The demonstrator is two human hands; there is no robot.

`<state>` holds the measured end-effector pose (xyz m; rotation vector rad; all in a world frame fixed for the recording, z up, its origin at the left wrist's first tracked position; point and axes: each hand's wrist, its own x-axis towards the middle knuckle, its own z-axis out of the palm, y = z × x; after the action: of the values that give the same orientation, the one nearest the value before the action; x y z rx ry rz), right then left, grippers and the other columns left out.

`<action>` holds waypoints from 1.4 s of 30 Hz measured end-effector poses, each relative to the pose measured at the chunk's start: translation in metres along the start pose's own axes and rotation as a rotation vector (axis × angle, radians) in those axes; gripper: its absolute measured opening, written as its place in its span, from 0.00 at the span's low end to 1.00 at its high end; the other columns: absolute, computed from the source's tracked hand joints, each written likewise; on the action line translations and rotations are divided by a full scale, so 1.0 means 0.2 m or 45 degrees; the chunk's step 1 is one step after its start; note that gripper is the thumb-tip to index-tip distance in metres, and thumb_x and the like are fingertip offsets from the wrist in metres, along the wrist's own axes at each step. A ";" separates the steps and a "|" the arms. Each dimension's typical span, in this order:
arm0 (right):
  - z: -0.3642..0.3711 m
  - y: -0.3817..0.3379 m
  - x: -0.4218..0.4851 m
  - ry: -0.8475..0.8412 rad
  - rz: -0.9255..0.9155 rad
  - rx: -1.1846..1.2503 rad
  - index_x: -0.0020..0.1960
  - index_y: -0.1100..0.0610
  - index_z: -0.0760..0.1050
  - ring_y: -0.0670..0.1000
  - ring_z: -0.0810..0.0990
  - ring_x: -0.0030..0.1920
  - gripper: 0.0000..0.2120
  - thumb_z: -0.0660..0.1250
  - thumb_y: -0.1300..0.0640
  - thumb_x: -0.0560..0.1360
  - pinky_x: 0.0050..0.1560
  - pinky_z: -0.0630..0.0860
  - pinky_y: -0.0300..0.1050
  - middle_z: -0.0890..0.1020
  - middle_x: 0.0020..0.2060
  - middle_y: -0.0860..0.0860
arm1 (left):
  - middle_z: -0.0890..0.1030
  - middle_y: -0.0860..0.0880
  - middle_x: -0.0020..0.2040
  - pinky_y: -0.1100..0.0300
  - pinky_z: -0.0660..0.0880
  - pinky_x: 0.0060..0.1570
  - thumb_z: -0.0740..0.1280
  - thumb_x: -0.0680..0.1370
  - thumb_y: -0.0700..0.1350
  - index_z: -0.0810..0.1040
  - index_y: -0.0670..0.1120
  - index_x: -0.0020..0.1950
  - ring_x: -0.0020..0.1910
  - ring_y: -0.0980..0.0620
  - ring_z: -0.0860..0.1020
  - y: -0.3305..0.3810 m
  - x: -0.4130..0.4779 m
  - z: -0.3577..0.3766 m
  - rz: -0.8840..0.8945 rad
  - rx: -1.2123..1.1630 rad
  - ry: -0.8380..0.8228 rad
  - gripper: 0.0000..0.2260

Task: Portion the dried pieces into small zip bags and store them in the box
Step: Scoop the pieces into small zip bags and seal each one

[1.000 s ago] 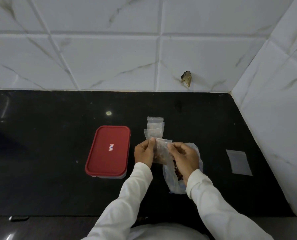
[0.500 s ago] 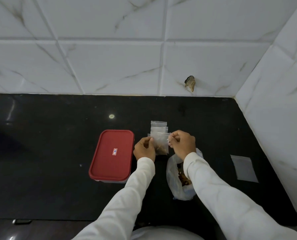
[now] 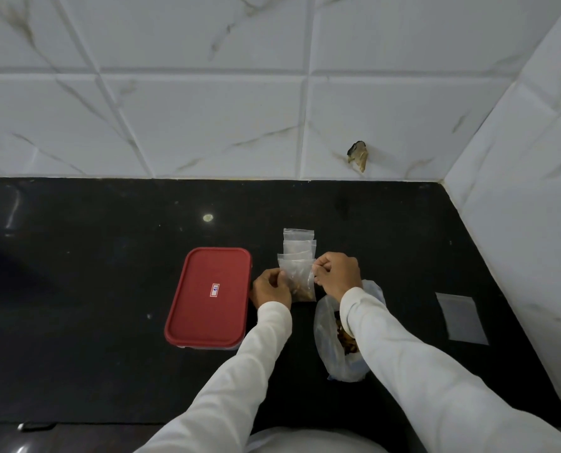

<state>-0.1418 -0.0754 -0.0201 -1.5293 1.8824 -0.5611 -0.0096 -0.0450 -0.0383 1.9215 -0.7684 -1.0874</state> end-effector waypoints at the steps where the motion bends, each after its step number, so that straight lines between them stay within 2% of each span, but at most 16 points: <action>1: 0.00 0.00 0.00 0.001 -0.008 0.000 0.47 0.53 0.79 0.45 0.83 0.40 0.02 0.70 0.59 0.76 0.49 0.82 0.46 0.84 0.40 0.49 | 0.79 0.53 0.45 0.61 0.72 0.48 0.66 0.80 0.39 0.81 0.45 0.54 0.46 0.54 0.77 0.00 0.00 0.00 -0.001 -0.006 0.004 0.05; 5: 0.00 0.02 -0.01 -0.006 -0.024 0.005 0.45 0.53 0.79 0.44 0.83 0.39 0.02 0.70 0.58 0.75 0.49 0.82 0.45 0.83 0.37 0.48 | 0.81 0.50 0.50 0.60 0.73 0.50 0.66 0.80 0.37 0.81 0.44 0.57 0.50 0.53 0.78 -0.01 -0.02 0.00 -0.027 -0.010 -0.005 0.09; 10: -0.03 0.01 -0.03 -0.005 -0.029 0.033 0.47 0.54 0.79 0.43 0.83 0.38 0.01 0.70 0.59 0.76 0.49 0.81 0.42 0.84 0.39 0.49 | 0.83 0.47 0.57 0.59 0.75 0.53 0.66 0.79 0.36 0.80 0.44 0.61 0.55 0.50 0.80 0.01 -0.04 -0.01 -0.047 -0.057 -0.009 0.11; 14: -0.07 -0.01 -0.06 0.017 -0.017 0.119 0.47 0.53 0.78 0.42 0.83 0.37 0.03 0.70 0.60 0.76 0.47 0.82 0.41 0.83 0.38 0.47 | 0.80 0.46 0.64 0.53 0.75 0.64 0.67 0.79 0.37 0.75 0.44 0.70 0.64 0.47 0.78 0.05 -0.10 -0.01 -0.007 -0.108 0.002 0.19; 17: -0.14 -0.01 -0.11 0.075 -0.034 0.227 0.49 0.54 0.79 0.41 0.83 0.37 0.03 0.69 0.59 0.76 0.45 0.81 0.37 0.83 0.38 0.46 | 0.77 0.47 0.68 0.52 0.73 0.67 0.68 0.79 0.38 0.73 0.47 0.72 0.68 0.48 0.75 0.10 -0.17 -0.01 0.080 -0.083 0.042 0.21; 19: -0.20 0.00 -0.17 0.134 -0.042 0.306 0.50 0.54 0.80 0.39 0.83 0.37 0.04 0.70 0.59 0.76 0.45 0.81 0.37 0.84 0.40 0.45 | 0.77 0.50 0.66 0.55 0.74 0.64 0.68 0.79 0.39 0.75 0.50 0.68 0.66 0.51 0.75 0.15 -0.23 0.00 0.169 -0.108 0.029 0.18; 22: -0.31 0.04 -0.27 0.248 -0.050 0.410 0.52 0.52 0.80 0.38 0.83 0.39 0.05 0.70 0.57 0.76 0.46 0.81 0.36 0.83 0.40 0.44 | 0.80 0.54 0.60 0.66 0.75 0.54 0.68 0.79 0.41 0.78 0.51 0.61 0.59 0.58 0.78 0.27 -0.33 0.04 0.297 -0.173 -0.101 0.12; 23: -0.36 0.06 -0.31 0.288 -0.047 0.451 0.52 0.52 0.79 0.38 0.83 0.40 0.05 0.69 0.57 0.76 0.45 0.80 0.35 0.84 0.40 0.44 | 0.80 0.56 0.57 0.66 0.75 0.53 0.68 0.80 0.41 0.80 0.51 0.59 0.57 0.59 0.78 0.31 -0.37 0.07 0.330 -0.187 -0.170 0.10; 25: -0.46 0.12 -0.37 0.358 -0.031 0.509 0.52 0.51 0.79 0.37 0.82 0.41 0.05 0.69 0.56 0.76 0.44 0.78 0.31 0.83 0.41 0.43 | 0.82 0.56 0.52 0.61 0.78 0.55 0.68 0.80 0.42 0.81 0.52 0.55 0.53 0.59 0.80 0.38 -0.46 0.15 0.362 -0.215 -0.332 0.07; 27: -0.54 0.21 -0.41 0.421 0.014 0.513 0.52 0.49 0.78 0.37 0.82 0.42 0.05 0.69 0.55 0.77 0.43 0.76 0.29 0.83 0.43 0.42 | 0.84 0.53 0.51 0.57 0.79 0.55 0.68 0.79 0.41 0.82 0.52 0.52 0.52 0.55 0.82 0.41 -0.55 0.26 0.330 -0.281 -0.509 0.07; 29: -0.62 0.32 -0.44 0.500 0.076 0.497 0.53 0.49 0.78 0.39 0.82 0.45 0.06 0.69 0.55 0.77 0.47 0.77 0.33 0.83 0.45 0.43 | 0.85 0.49 0.50 0.57 0.80 0.55 0.68 0.80 0.39 0.82 0.51 0.50 0.53 0.52 0.83 0.43 -0.65 0.38 0.293 -0.341 -0.665 0.07; 31: -0.68 0.44 -0.45 0.577 0.148 0.454 0.54 0.50 0.79 0.40 0.81 0.46 0.07 0.69 0.56 0.76 0.47 0.77 0.33 0.83 0.46 0.44 | 0.85 0.49 0.51 0.56 0.79 0.57 0.67 0.80 0.39 0.81 0.53 0.51 0.54 0.52 0.83 0.40 -0.73 0.52 0.251 -0.297 -0.782 0.08; 34: -0.76 0.64 -0.46 0.642 0.268 0.405 0.54 0.53 0.80 0.38 0.80 0.44 0.08 0.70 0.58 0.76 0.42 0.72 0.27 0.83 0.45 0.46 | 0.84 0.53 0.56 0.50 0.76 0.64 0.67 0.80 0.44 0.80 0.58 0.53 0.58 0.54 0.81 0.29 -0.84 0.73 0.168 -0.149 -0.921 0.09; 37: -0.81 0.80 -0.45 0.653 0.366 0.354 0.55 0.55 0.80 0.45 0.81 0.45 0.08 0.69 0.60 0.76 0.43 0.71 0.28 0.84 0.48 0.49 | 0.81 0.54 0.58 0.48 0.74 0.67 0.65 0.80 0.44 0.79 0.58 0.55 0.62 0.50 0.78 0.20 -0.92 0.90 0.022 -0.076 -0.958 0.09; 39: -0.81 0.89 -0.44 0.633 0.403 0.317 0.55 0.57 0.79 0.49 0.81 0.49 0.08 0.68 0.62 0.76 0.45 0.72 0.32 0.83 0.49 0.52 | 0.76 0.54 0.59 0.50 0.72 0.68 0.63 0.81 0.43 0.77 0.52 0.63 0.63 0.49 0.76 0.17 -0.95 0.98 -0.060 0.015 -0.925 0.11; 42: -0.80 0.99 -0.40 0.579 0.422 0.188 0.59 0.58 0.77 0.54 0.80 0.55 0.11 0.68 0.61 0.76 0.53 0.78 0.45 0.81 0.54 0.54 | 0.75 0.51 0.62 0.52 0.71 0.67 0.62 0.82 0.41 0.73 0.48 0.69 0.64 0.47 0.75 0.15 -0.93 1.05 -0.180 0.056 -0.854 0.15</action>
<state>-0.3843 0.0378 -0.0247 -1.0192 2.3119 -0.9245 -0.2829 0.0184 -0.0053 1.6596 -1.0228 -1.8563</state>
